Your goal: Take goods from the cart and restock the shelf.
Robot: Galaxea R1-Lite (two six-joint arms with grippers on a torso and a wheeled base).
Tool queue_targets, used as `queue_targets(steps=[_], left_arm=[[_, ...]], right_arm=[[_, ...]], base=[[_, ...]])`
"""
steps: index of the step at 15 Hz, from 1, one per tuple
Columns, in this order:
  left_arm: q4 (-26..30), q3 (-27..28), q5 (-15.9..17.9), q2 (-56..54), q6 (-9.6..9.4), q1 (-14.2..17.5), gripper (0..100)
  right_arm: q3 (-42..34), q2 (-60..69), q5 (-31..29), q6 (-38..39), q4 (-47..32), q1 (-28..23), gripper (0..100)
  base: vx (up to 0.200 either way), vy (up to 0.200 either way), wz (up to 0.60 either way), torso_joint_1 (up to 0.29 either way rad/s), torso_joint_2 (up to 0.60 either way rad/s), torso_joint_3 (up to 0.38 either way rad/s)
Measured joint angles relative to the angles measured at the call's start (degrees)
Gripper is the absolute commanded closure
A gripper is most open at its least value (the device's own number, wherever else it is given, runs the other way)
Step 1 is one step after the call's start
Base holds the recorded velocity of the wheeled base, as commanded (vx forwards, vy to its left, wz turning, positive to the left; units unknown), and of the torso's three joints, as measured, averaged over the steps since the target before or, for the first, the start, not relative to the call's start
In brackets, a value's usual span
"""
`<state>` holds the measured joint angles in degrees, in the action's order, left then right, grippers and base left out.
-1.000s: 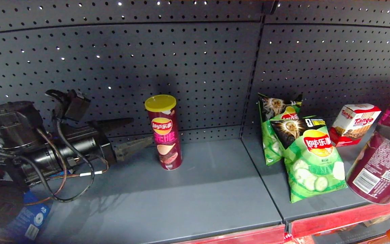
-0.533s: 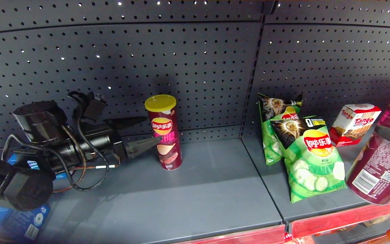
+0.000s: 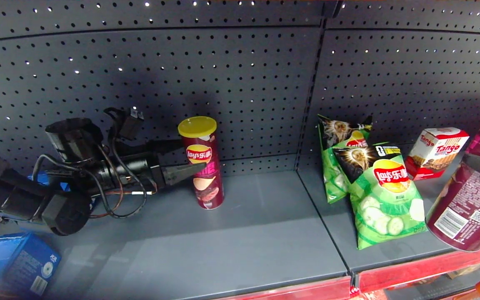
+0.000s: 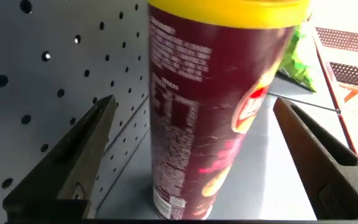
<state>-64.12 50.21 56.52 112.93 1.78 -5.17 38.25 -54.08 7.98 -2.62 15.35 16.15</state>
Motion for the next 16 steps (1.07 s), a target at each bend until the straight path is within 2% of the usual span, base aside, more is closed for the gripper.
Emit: queue_targets(steps=[8, 14, 15, 16], left_arm=[[0.54, 3.21, 0.79, 2.69, 0.05, -0.30, 0], [0.93, 4.24, 0.79, 3.35, 0.18, -2.00, 0], [0.98, 4.56, 0.77, 3.46, 0.18, -2.32, 100], [0.93, 4.88, 0.72, 3.52, 0.16, -2.49, 100]], right_arm=[[-0.11, 0.04, 0.06, -0.02, -0.05, 0.07, 100], [-0.13, -0.09, 0.09, -0.06, -0.02, 0.07, 100], [-0.17, -0.09, 0.09, -0.09, -0.02, 0.07, 100], [-0.26, -0.09, 0.06, -0.09, -0.07, 0.07, 100]], base=[[0.000, 0.000, 0.00, 0.000, 0.00, 0.000], [0.000, 0.000, 0.00, 0.000, 0.00, 0.000], [0.000, 0.000, 0.00, 0.000, 0.00, 0.000], [0.000, 0.000, 0.00, 0.000, 0.00, 0.000]])
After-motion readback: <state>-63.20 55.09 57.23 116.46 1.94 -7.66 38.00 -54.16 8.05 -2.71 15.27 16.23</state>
